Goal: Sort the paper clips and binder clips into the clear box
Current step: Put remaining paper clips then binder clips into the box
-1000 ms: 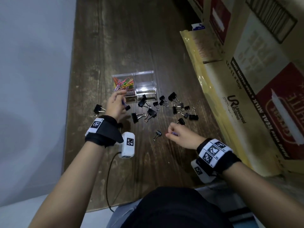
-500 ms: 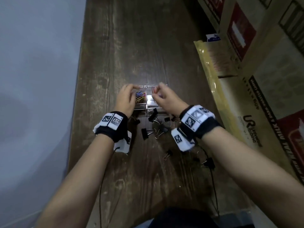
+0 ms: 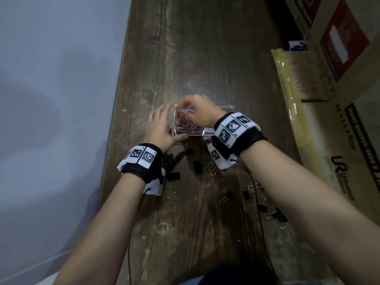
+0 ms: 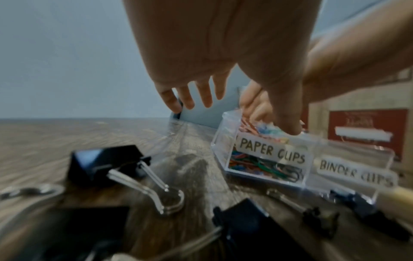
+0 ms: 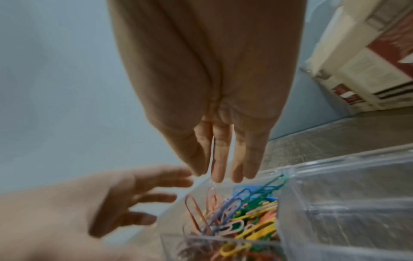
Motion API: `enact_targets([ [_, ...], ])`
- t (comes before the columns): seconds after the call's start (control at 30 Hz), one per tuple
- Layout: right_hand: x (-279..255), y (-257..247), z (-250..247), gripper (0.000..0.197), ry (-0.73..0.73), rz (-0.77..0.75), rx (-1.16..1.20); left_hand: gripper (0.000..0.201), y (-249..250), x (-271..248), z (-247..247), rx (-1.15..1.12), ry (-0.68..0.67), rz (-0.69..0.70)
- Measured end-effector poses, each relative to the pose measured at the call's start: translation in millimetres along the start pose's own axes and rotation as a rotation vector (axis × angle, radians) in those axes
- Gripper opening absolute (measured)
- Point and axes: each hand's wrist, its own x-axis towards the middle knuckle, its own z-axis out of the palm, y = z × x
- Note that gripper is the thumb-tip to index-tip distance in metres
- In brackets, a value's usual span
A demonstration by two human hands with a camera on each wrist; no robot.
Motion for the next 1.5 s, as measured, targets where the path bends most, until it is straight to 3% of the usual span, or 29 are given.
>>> enact_targets([
  [0.13,-27,23,7,0.028,0.253,0.080,-0.029,0.086,8,2,16,0.340,-0.082,0.114],
  [0.23,-42,31,30,0.030,0.171,0.023,-0.238,0.083,13,-2,29,0.534,-0.082,0.161],
  [0.37,-51,32,33,0.033,0.245,0.026,-0.168,0.086,17,4,27,0.661,-0.060,0.185],
  [0.5,-79,34,21,0.022,0.370,0.109,-0.008,0.088,25,-3,17,0.598,-0.025,0.169],
  [0.6,-106,43,31,0.017,0.297,0.225,-0.036,0.049,32,-26,17,0.365,0.143,0.256],
  [0.63,-112,48,37,0.017,0.279,0.264,-0.083,0.035,36,-36,20,0.301,0.134,0.284],
  [0.7,-116,54,51,0.018,0.275,0.302,-0.156,0.029,42,-55,31,0.286,-0.026,0.290],
  [0.8,-109,55,65,0.027,0.260,0.274,-0.221,0.049,45,-70,53,0.407,-0.242,0.225],
  [0.87,-101,55,67,0.035,0.232,0.209,-0.277,0.051,47,-73,59,0.430,-0.296,0.217],
  [1.0,-94,57,66,0.041,0.136,0.090,-0.395,0.036,44,-80,56,0.426,-0.347,0.208],
  [1.1,-102,59,65,0.042,0.081,0.087,-0.425,0.034,35,-90,55,0.534,-0.330,0.198],
  [1.17,-110,62,64,0.037,0.083,0.110,-0.307,0.031,32,-97,56,0.577,-0.342,0.183],
  [1.23,-117,61,57,0.026,0.211,0.168,-0.053,0.030,29,-97,53,0.523,-0.370,0.170],
  [1.33,-118,58,42,0.016,0.373,0.308,0.273,0.017,25,-85,42,0.018,-0.330,0.062],
  [1.4,-117,58,38,0.015,0.328,0.385,0.453,0.012,26,-73,31,-0.251,-0.219,-0.035],
  [1.5,-119,60,37,0.010,0.199,0.476,0.671,0.009,30,-56,23,-0.316,-0.121,-0.158],
])
